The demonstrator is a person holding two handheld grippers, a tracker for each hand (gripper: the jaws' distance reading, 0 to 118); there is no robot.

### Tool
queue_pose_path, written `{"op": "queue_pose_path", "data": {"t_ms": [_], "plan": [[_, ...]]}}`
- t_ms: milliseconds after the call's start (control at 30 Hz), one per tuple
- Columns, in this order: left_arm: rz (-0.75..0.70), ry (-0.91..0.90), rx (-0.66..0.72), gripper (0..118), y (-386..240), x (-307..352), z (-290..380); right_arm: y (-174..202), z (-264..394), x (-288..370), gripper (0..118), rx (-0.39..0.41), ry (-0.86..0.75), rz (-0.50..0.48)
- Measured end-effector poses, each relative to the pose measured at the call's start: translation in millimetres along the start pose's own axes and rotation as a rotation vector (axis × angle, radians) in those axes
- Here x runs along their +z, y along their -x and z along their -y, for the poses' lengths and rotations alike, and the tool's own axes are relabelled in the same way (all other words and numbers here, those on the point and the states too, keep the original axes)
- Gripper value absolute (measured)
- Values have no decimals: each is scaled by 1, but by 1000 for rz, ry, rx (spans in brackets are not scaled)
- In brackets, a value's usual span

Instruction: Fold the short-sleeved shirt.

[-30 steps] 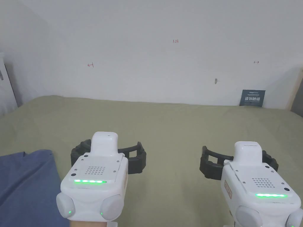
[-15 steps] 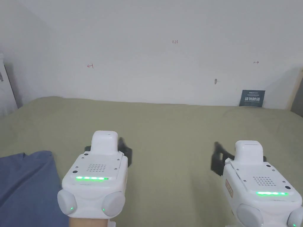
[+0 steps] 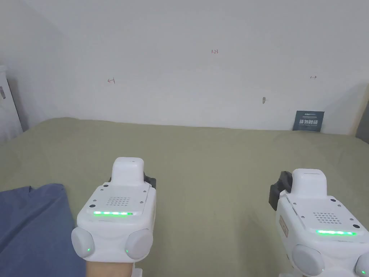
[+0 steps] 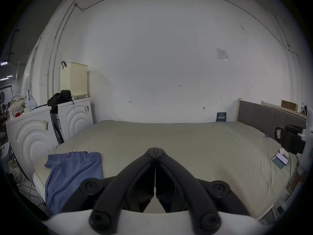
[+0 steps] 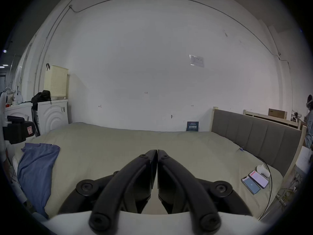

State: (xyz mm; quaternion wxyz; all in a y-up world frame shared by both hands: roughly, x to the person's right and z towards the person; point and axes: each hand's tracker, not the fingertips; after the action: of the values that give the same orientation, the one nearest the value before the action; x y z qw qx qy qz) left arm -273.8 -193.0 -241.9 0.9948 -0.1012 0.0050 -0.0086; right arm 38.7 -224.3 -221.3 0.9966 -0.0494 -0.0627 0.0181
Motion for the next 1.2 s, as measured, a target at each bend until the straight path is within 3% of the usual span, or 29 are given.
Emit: {"op": "queue_pose_path", "data": {"t_ms": [233, 367, 467, 767, 933, 1200], "plan": [[-40, 8, 8, 0, 26, 2, 3, 25, -8, 4, 7, 24, 16, -34], [-164, 11, 28, 0, 75, 16, 3, 27, -9, 10, 7, 37, 14, -161], [-292, 18, 29, 1, 120, 38, 6, 125, -7, -22, 7, 41, 12, -285], [-628, 83, 62, 1, 250, 125, 25, 284, -1, 7, 7, 17, 32, -624], [-708, 109, 89, 1, 286, 156, 36, 318, 4, 7, 7, 15, 41, -707], [-702, 129, 84, 1, 295, 144, 44, 331, 6, 1, 7, 31, 62, -722]]}}
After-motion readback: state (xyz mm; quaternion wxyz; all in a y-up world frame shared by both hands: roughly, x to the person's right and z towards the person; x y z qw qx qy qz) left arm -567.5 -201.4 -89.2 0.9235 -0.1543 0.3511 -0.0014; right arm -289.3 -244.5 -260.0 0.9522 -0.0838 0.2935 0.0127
